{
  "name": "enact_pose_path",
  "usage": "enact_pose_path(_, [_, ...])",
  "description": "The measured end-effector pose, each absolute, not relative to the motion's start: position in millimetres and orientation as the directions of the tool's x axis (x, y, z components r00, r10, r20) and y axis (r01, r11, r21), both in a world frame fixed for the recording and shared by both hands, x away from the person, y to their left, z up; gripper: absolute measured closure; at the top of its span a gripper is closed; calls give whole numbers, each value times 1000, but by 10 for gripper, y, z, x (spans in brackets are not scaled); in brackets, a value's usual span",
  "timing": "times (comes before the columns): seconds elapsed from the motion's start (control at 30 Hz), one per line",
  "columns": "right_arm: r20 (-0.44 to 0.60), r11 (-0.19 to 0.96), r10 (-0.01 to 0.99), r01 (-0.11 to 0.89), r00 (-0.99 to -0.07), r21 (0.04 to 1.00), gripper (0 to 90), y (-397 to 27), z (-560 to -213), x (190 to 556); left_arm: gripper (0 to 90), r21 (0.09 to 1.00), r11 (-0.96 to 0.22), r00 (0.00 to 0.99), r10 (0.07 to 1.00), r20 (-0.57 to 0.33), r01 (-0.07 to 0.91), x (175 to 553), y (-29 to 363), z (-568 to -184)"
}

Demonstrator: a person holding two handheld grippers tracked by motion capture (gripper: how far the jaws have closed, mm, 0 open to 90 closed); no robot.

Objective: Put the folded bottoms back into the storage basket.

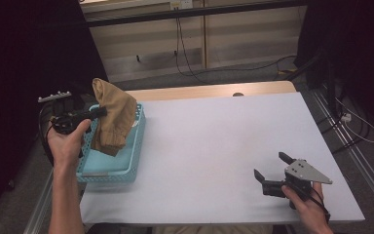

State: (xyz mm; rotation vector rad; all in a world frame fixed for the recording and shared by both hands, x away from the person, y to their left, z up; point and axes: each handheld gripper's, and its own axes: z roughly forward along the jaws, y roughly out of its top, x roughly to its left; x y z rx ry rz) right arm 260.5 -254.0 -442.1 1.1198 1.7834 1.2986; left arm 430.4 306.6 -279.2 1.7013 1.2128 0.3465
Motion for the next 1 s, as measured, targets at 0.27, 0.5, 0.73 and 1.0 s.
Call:
enact_pose_path(0.27, [-22,143,907,259,-420,955,10,-2544,-4422,2605,870,809,-41,454,844,-286,586,4366,3025,-2872])
enact_pose_path(0.5, [-23,144,905,256,-425,956,10,-2546,-4417,2598,870,794,-39,436,852,-290,606,4385,3033,-2936])
enact_pose_path(0.73, [-24,144,906,255,-422,956,10,-2552,-4414,2593,870,774,-30,413,859,-304,632,4446,3053,-3042])
enact_pose_path(1.0, [-24,144,906,255,-424,956,11,-2550,-4413,2593,870,754,-41,403,864,-303,656,4494,3022,-3133])
